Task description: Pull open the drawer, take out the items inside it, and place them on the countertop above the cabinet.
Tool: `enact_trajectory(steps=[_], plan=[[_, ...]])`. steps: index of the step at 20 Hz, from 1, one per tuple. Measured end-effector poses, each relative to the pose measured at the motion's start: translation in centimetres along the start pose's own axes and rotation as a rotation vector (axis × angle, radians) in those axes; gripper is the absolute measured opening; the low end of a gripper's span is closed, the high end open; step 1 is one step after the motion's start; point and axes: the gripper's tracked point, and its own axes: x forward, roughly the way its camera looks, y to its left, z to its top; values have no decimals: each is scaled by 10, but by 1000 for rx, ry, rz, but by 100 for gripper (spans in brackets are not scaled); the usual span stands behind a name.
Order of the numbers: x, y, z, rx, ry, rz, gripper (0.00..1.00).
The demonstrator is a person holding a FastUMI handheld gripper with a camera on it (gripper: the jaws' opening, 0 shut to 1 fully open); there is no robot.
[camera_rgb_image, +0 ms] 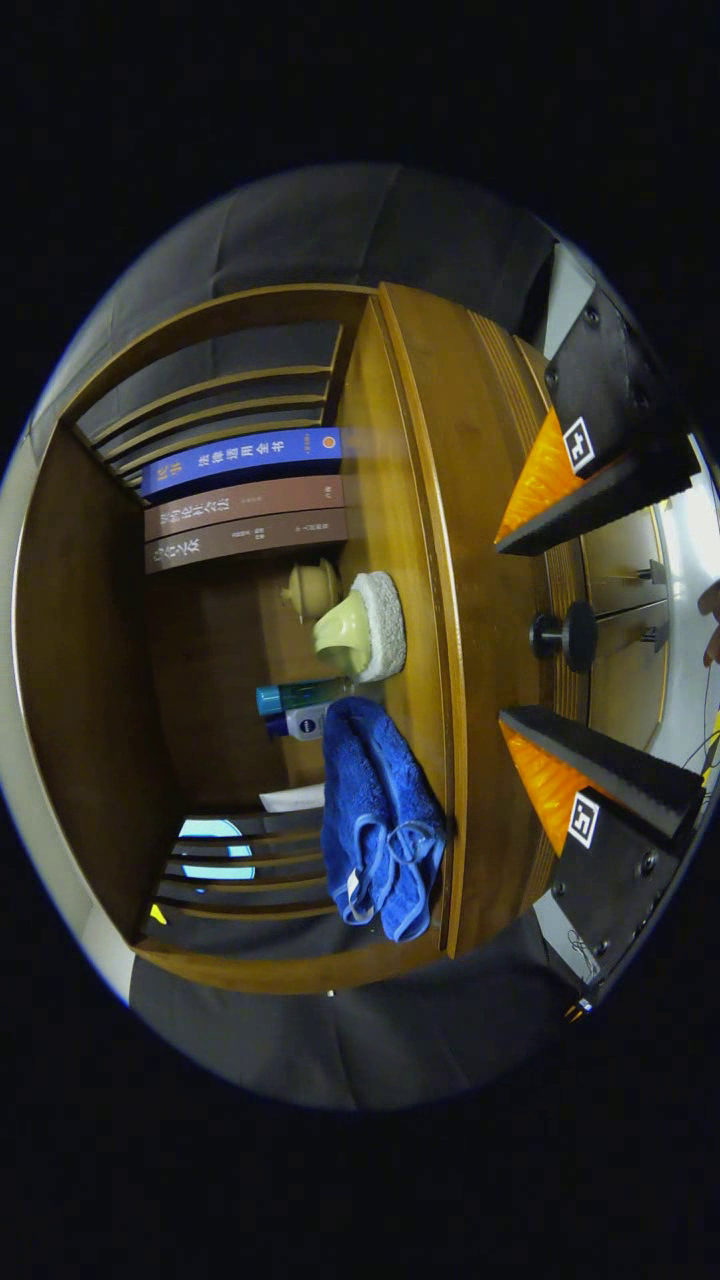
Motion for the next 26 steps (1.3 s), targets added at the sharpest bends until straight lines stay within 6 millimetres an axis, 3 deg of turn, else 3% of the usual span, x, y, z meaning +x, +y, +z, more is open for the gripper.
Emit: enact_trajectory(steps=[6, 12, 16, 19, 26], plan=[[-52, 14, 55, -48, -3, 40, 99], [-114, 33, 168, -81, -97, 80, 99], [-155, 30, 223, -96, -140, 47, 99], [-177, 32, 245, -84, -155, 51, 99], [-211, 35, 252, -91, -169, 71, 99]])
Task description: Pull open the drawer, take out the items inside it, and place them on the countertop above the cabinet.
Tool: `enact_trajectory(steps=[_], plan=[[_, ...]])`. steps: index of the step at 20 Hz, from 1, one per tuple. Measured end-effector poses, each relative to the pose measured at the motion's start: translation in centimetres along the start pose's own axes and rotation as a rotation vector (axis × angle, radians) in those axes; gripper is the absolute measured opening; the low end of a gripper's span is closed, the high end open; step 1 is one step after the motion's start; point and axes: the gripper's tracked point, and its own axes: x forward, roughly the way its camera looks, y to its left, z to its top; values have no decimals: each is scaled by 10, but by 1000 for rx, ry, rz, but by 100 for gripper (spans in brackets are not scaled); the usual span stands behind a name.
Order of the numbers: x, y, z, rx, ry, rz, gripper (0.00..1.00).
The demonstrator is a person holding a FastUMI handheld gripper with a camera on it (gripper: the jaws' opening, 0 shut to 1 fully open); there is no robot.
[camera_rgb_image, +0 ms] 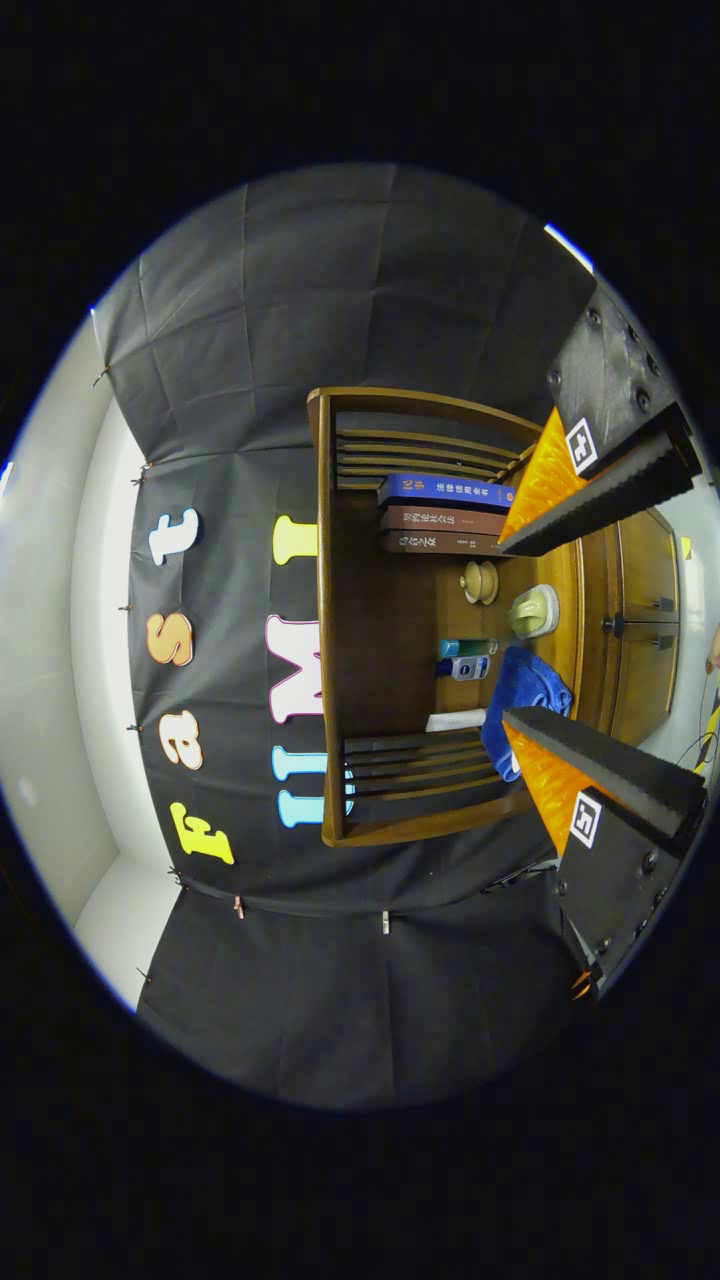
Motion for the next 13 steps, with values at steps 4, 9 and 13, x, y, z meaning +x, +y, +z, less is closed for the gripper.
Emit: enact_trajectory(steps=[4, 9, 13], plan=[[-4, 1, 2, 7, -3, 10, 99], [-6, 3, 4, 2, -9, 22, 99], [-7, 1, 2, 5, -4, 24, 99]])
